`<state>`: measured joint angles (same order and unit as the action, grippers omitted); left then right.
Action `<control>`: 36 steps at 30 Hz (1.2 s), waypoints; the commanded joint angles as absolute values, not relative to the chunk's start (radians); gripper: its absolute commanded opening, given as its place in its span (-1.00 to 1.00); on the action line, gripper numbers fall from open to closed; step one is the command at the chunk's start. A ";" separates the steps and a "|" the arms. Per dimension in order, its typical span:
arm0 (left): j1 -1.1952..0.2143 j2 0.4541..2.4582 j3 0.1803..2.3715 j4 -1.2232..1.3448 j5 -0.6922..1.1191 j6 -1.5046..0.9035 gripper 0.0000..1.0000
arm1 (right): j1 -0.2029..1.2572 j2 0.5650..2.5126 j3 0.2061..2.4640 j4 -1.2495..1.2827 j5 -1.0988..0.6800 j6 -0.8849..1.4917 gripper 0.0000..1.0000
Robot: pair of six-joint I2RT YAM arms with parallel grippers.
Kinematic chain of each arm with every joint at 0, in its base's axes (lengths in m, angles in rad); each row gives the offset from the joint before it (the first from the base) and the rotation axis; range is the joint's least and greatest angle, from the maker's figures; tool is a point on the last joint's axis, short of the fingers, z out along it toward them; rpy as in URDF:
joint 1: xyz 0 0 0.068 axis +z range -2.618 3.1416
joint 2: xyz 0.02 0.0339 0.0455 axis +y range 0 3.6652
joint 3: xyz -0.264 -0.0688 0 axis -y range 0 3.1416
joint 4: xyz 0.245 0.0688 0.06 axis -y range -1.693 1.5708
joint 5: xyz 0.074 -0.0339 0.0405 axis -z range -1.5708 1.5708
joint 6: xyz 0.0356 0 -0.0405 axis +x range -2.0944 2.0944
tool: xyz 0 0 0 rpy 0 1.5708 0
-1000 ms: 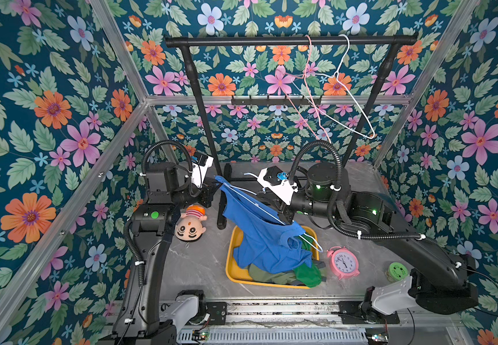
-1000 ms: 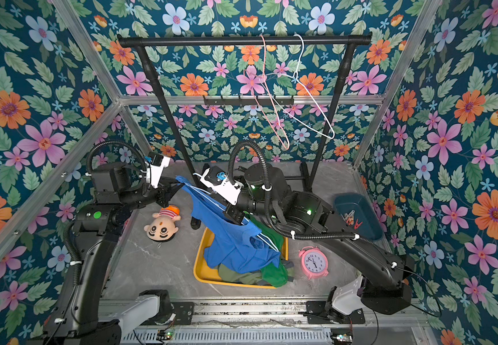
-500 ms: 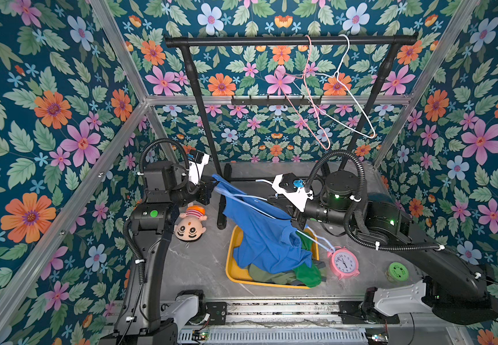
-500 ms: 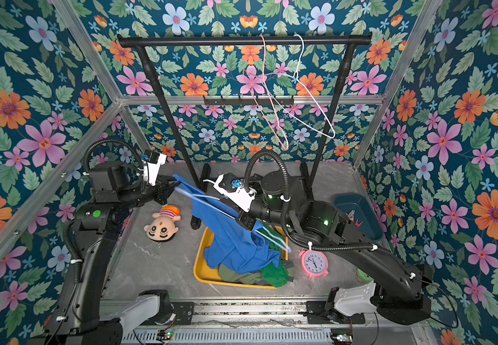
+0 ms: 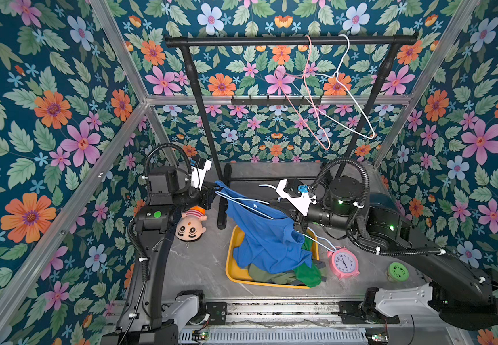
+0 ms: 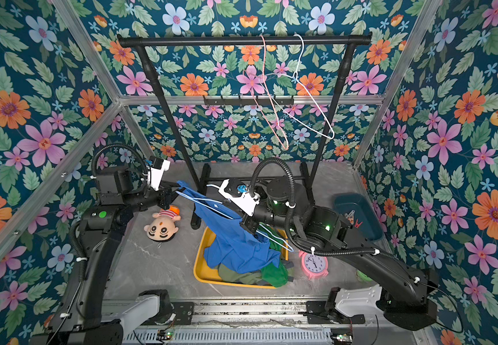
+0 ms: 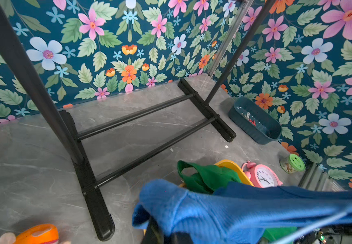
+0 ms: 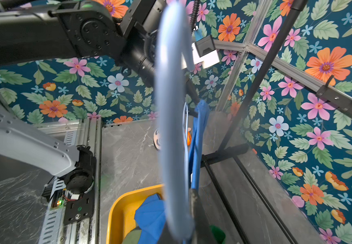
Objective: Remove the clothespins securing tank tops to the hanger
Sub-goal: Remove the tank top from the hanger.
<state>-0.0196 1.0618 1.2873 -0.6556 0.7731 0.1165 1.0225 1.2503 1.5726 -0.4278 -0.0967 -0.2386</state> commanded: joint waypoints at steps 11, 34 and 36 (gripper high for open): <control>-0.023 0.946 1.145 -0.758 0.805 0.306 -0.74 | 0.954 1.207 1.457 -0.097 -0.206 -0.089 -1.00; 0.032 0.990 1.563 -1.129 0.737 0.629 0.12 | 0.808 1.229 1.555 -0.461 -0.507 -0.175 -1.00; 0.039 1.008 1.637 -1.175 0.784 0.640 0.13 | 0.801 1.246 1.564 -0.461 -0.532 -0.173 -1.00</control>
